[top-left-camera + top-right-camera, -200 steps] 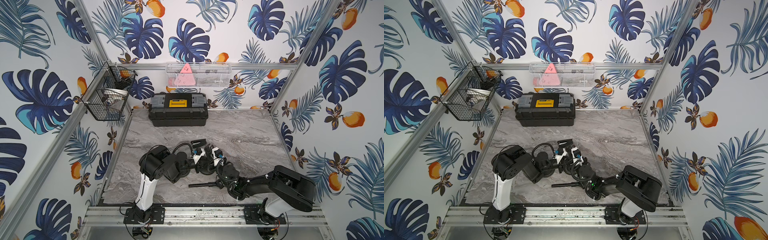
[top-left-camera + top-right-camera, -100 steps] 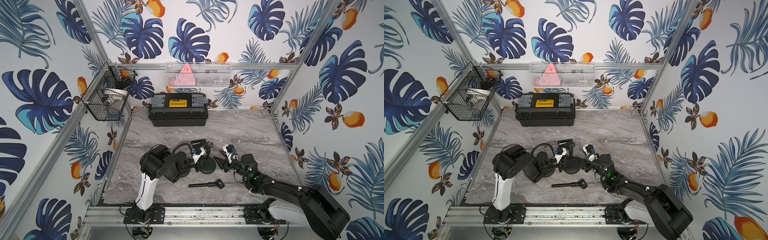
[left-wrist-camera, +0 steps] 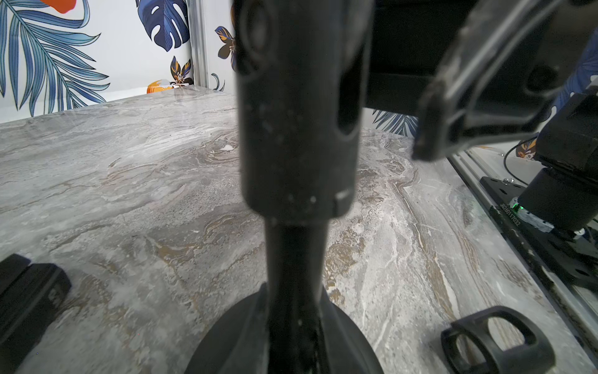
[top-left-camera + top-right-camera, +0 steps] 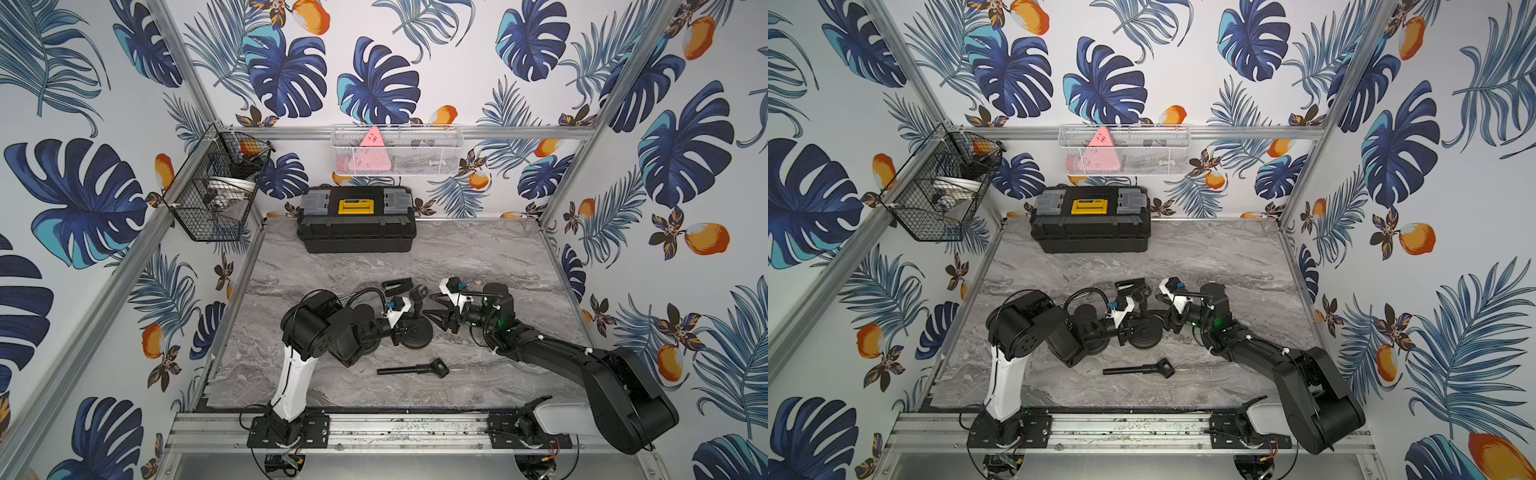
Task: Assemble a microphone stand
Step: Screw the microphone stand pole into the microphone stand base.
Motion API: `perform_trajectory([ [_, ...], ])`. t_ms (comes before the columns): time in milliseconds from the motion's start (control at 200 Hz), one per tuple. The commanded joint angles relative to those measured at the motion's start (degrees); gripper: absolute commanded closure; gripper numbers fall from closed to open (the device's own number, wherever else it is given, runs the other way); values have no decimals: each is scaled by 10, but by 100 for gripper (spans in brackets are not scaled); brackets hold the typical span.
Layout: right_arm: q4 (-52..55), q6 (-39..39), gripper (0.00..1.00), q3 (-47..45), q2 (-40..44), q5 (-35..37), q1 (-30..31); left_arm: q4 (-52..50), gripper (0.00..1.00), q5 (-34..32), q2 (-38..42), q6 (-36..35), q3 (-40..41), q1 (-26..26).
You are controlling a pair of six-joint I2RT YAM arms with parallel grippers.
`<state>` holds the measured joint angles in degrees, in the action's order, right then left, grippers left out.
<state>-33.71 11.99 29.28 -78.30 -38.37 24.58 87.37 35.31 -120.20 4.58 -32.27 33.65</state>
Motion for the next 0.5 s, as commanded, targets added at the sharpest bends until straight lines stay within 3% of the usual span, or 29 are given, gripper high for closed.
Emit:
perform_trajectory([
  [0,11,33,38,17,-19,-50,-1,2,87,8,3,7,-2,1],
  [495,6,49,47,61,-71,-101,-1,1,87,10,-1,12,-7,3],
])
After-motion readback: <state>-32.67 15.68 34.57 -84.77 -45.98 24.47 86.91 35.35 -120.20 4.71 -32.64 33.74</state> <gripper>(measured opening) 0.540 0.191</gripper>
